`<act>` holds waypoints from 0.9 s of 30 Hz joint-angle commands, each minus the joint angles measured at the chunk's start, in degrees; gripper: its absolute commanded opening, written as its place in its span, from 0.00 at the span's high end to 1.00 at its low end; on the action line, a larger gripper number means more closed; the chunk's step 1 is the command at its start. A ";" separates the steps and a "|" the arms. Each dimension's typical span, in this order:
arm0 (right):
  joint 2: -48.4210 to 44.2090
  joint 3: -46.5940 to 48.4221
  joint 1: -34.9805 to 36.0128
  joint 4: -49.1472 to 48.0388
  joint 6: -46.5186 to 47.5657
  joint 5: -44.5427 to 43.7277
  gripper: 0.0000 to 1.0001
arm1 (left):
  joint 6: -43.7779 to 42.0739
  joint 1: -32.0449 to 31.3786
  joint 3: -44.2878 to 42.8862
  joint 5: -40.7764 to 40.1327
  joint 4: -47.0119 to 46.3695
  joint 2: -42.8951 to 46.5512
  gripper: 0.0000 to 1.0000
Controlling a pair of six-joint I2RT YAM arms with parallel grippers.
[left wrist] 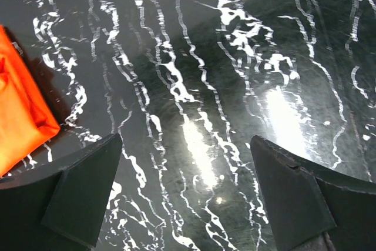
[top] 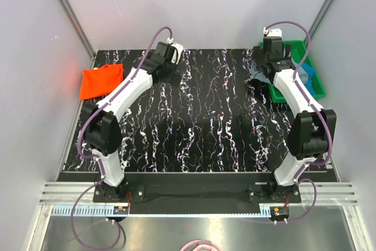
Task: Fold and stack the t-shirts
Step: Grab the tshirt from the pile
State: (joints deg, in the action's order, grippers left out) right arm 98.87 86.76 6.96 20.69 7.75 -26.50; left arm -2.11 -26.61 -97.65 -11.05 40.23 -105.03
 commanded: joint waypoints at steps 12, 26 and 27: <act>8.96 8.59 -1.95 8.76 4.56 8.48 0.04 | -0.70 -3.71 -2.29 -2.57 -2.00 -0.17 0.01; 21.72 18.62 -5.99 7.53 6.23 0.75 0.05 | -1.58 -3.80 -0.53 -3.98 -2.26 1.59 0.01; 21.63 18.62 -6.60 7.35 6.14 0.49 0.05 | -1.67 -3.80 -0.35 -4.07 -2.26 1.76 0.01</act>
State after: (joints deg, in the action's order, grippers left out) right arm 121.34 102.00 2.28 29.45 13.32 -22.96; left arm -3.03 -30.44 -97.78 -13.52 40.18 -105.82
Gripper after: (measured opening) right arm 0.949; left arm 0.987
